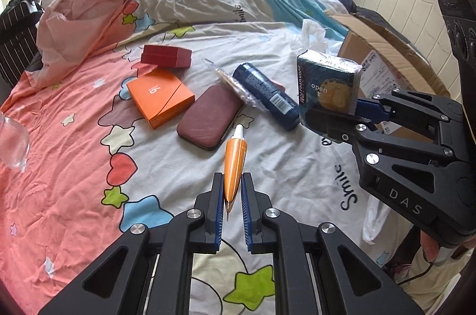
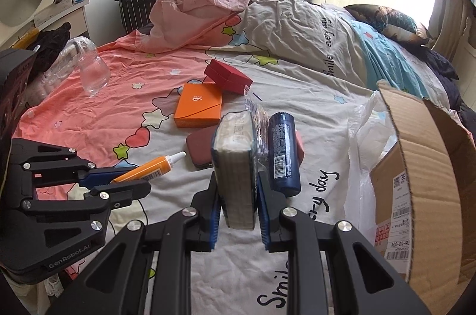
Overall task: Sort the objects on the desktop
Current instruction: 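Carry the tissue pack and orange tube with both grippers over the cardboard box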
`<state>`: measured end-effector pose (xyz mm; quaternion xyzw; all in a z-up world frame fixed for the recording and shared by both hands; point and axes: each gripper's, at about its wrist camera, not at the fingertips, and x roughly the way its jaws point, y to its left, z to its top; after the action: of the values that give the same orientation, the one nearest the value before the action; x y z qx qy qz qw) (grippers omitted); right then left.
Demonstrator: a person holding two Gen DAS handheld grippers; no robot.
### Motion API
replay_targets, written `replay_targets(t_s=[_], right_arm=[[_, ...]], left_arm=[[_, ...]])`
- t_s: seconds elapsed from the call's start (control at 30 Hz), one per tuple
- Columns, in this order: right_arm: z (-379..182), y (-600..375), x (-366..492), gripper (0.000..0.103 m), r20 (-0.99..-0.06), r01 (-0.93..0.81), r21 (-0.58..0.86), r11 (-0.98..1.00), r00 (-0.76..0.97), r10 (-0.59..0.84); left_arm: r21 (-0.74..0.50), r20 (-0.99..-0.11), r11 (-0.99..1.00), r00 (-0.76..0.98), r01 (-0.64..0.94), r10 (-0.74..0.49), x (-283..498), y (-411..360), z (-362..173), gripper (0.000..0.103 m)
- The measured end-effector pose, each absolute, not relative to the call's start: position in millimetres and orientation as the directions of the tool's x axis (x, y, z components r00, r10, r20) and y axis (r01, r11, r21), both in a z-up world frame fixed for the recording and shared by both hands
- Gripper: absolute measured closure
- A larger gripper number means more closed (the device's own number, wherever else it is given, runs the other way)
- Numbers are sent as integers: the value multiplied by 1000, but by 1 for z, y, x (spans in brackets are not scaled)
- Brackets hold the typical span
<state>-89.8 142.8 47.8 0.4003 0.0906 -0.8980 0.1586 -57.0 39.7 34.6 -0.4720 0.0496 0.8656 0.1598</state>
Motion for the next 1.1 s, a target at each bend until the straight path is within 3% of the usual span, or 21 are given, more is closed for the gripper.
replay_targets(t_s=[0.6,1.1], right_arm=[[95,171,-46,82,-689,332,-61,-941,-696,-201],[123,239,-24,82,-654,215,-82,-973,-748,-110]], left_arm=[[-39,-786,-930,-564,-366,255,-24,68,85,92],[-5,-760,-852,-552,-523,344,-16,159,124,92]])
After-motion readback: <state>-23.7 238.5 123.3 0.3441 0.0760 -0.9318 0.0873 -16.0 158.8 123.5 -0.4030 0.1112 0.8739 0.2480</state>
